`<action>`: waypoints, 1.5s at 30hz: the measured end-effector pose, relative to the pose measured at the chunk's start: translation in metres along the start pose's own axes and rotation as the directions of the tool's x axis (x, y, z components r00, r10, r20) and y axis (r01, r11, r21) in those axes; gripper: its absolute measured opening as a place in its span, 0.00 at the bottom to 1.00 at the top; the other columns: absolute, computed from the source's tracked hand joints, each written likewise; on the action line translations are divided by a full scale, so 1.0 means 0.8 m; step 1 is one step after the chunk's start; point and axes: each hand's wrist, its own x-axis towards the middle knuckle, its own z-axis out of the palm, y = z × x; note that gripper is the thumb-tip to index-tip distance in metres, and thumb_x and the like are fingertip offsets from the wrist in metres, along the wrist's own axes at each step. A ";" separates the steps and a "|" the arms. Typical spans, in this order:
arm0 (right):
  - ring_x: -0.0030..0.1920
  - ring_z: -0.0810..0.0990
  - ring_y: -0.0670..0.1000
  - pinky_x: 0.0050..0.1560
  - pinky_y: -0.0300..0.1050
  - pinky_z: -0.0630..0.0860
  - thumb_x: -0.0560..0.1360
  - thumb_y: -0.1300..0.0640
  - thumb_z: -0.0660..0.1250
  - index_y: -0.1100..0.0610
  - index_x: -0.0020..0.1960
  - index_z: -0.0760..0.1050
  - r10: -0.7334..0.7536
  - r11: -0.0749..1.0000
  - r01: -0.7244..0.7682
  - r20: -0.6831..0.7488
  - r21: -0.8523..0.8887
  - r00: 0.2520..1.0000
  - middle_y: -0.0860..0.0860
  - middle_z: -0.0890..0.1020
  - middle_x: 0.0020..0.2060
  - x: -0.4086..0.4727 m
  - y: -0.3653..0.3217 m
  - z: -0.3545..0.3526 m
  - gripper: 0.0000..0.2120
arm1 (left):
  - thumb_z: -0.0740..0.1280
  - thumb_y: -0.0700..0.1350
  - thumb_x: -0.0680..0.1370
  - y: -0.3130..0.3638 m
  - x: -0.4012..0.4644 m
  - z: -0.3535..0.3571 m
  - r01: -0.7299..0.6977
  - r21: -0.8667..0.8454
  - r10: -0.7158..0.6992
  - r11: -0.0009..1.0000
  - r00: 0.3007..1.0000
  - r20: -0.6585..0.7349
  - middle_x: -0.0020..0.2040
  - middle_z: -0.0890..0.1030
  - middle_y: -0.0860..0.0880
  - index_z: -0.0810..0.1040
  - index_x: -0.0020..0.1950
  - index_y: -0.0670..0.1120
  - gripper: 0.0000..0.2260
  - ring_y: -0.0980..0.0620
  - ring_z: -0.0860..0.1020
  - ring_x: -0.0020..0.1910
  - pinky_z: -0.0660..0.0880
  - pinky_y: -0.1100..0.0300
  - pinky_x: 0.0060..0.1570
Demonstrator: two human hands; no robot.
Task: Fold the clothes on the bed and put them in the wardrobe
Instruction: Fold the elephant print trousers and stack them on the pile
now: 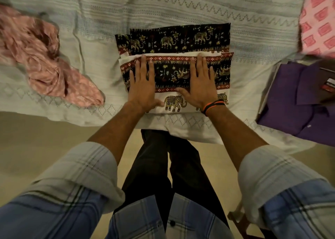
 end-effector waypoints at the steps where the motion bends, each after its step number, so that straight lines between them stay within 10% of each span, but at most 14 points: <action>1: 0.79 0.38 0.59 0.77 0.61 0.41 0.75 0.31 0.60 0.60 0.80 0.37 -0.004 1.000 0.003 0.009 0.005 1.000 0.60 0.38 0.79 -0.002 -0.001 0.004 0.52 | 0.77 0.65 0.61 0.000 -0.003 0.004 -0.003 -0.029 0.003 1.000 1.000 0.007 0.78 0.32 0.39 0.34 0.78 0.41 0.66 0.39 0.36 0.77 0.43 0.38 0.75; 9: 0.79 0.48 0.61 0.78 0.59 0.50 0.73 0.44 0.72 0.63 0.79 0.50 -0.006 0.997 0.009 -0.039 0.075 0.999 0.61 0.47 0.79 -0.036 0.008 0.004 0.47 | 0.77 0.54 0.69 -0.048 -0.053 0.015 0.164 -0.583 -0.350 0.796 0.910 -0.222 0.70 0.67 0.39 0.63 0.73 0.39 0.40 0.45 0.68 0.67 0.68 0.55 0.66; 15: 0.59 0.74 0.58 0.60 0.56 0.74 0.69 0.46 0.77 0.61 0.64 0.72 -0.202 0.979 0.204 -0.079 0.018 0.976 0.59 0.74 0.61 -0.077 -0.006 0.029 0.31 | 0.74 0.51 0.74 -0.046 -0.076 0.039 0.433 -0.798 -0.693 0.419 0.720 0.027 0.53 0.82 0.44 0.77 0.59 0.40 0.20 0.53 0.79 0.49 0.68 0.78 0.36; 21: 0.44 0.78 0.61 0.42 0.56 0.78 0.70 0.73 0.66 0.64 0.58 0.74 -0.197 0.980 0.196 -0.037 -0.029 0.980 0.61 0.77 0.51 -0.088 -0.003 0.045 0.17 | 0.75 0.52 0.73 -0.042 -0.088 0.041 0.428 -0.773 -0.653 0.467 0.757 0.025 0.48 0.84 0.48 0.83 0.52 0.43 0.15 0.57 0.78 0.43 0.69 0.72 0.40; 29: 0.50 0.77 0.64 0.48 0.57 0.73 0.71 0.76 0.60 0.67 0.61 0.72 -0.204 0.978 0.203 -0.007 -0.043 0.979 0.65 0.77 0.53 -0.091 -0.010 0.033 0.19 | 0.70 0.50 0.77 -0.043 -0.104 0.052 0.418 -0.738 -0.607 0.530 0.795 0.015 0.48 0.85 0.43 0.84 0.51 0.40 0.13 0.52 0.80 0.44 0.73 0.62 0.47; 36: 0.54 0.74 0.64 0.46 0.53 0.68 0.72 0.77 0.58 0.67 0.59 0.74 -0.196 0.977 0.197 0.017 -0.081 0.980 0.64 0.76 0.53 -0.088 0.016 0.026 0.17 | 0.68 0.43 0.79 -0.107 -0.102 0.034 0.352 -0.710 -0.550 0.609 0.833 -0.060 0.45 0.85 0.43 0.83 0.52 0.37 0.10 0.55 0.78 0.33 0.76 0.66 0.34; 45: 0.51 0.75 0.59 0.44 0.53 0.76 0.67 0.58 0.67 0.61 0.59 0.73 -0.158 0.987 0.158 -0.034 0.011 0.987 0.59 0.76 0.53 -0.087 0.001 0.025 0.21 | 0.71 0.48 0.76 -0.080 -0.084 0.021 0.278 -0.704 -0.519 0.654 0.841 -0.150 0.56 0.79 0.45 0.75 0.61 0.41 0.18 0.51 0.78 0.53 0.73 0.60 0.52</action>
